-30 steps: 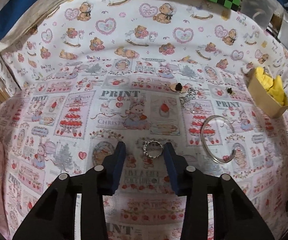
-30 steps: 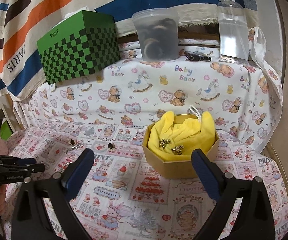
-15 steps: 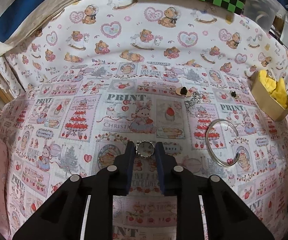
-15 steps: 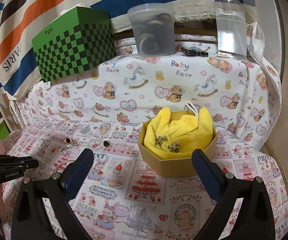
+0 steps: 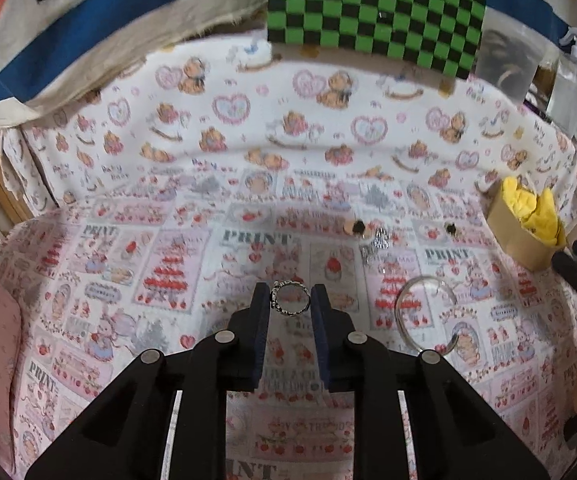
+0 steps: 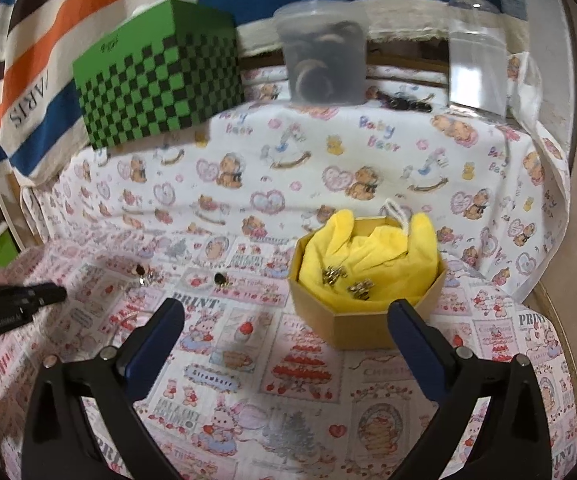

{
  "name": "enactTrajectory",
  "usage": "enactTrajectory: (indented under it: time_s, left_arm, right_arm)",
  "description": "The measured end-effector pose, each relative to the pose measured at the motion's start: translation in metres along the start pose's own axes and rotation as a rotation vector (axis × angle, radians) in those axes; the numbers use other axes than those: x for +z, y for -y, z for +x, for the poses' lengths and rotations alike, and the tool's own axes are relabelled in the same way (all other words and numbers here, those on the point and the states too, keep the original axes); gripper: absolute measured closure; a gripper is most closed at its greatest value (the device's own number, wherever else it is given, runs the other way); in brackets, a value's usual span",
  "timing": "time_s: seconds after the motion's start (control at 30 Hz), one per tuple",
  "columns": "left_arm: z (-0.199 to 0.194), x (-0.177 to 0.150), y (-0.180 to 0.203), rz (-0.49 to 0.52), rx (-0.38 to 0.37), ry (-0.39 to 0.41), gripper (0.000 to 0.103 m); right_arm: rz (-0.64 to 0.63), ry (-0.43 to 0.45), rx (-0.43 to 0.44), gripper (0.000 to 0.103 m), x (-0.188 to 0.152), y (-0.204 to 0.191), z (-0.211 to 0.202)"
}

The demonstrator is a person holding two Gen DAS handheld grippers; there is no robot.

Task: Organize jewelry
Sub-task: 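Close the left gripper on the silver stone-set ring and lift it, then grasp the silver bangle with the right gripper while the left gripper holds the ring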

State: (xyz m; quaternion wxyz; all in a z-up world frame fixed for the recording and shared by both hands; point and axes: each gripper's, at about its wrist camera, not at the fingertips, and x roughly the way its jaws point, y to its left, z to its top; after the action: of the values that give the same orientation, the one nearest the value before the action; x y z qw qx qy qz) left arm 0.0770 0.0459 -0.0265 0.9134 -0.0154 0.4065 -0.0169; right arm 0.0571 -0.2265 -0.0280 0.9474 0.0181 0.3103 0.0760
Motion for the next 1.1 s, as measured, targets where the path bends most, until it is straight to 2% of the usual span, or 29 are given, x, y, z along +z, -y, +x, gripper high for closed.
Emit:
enactTrajectory:
  time_s: [0.13, 0.3, 0.43, 0.73, 0.83, 0.9, 0.97, 1.1]
  left_arm:
    - [-0.011, 0.003, -0.004, -0.022, -0.026, 0.048, 0.083]
    - [-0.026, 0.005, -0.012, -0.056, -0.003, 0.124, 0.083]
    - [-0.032, 0.007, -0.019, -0.057, 0.015, 0.137, 0.083]
    - [-0.032, 0.010, -0.031, -0.110, 0.013, 0.132, 0.083]
    - [-0.033, 0.009, -0.032, -0.113, 0.009, 0.129, 0.083]
    - [-0.034, 0.009, -0.030, -0.111, 0.007, 0.132, 0.083]
    - [-0.035, 0.009, -0.029, -0.107, 0.010, 0.135, 0.083]
    - [-0.033, 0.010, -0.029, -0.108, 0.014, 0.131, 0.083]
  right_arm:
    - [-0.095, -0.076, 0.057, 0.002, 0.006, -0.025, 0.007]
    - [-0.282, -0.175, 0.102, 0.002, 0.004, -0.073, 0.022]
    - [-0.400, -0.242, 0.125, 0.002, -0.006, -0.109, 0.039]
    - [-0.376, -0.317, 0.172, 0.002, -0.008, -0.132, 0.078]
    - [-0.336, -0.333, 0.191, 0.010, -0.007, -0.132, 0.087]
    - [-0.299, -0.339, 0.209, 0.021, -0.004, -0.129, 0.090]
    - [-0.290, -0.333, 0.196, 0.042, -0.002, -0.126, 0.089]
    - [-0.261, -0.332, 0.186, 0.042, -0.001, -0.116, 0.087]
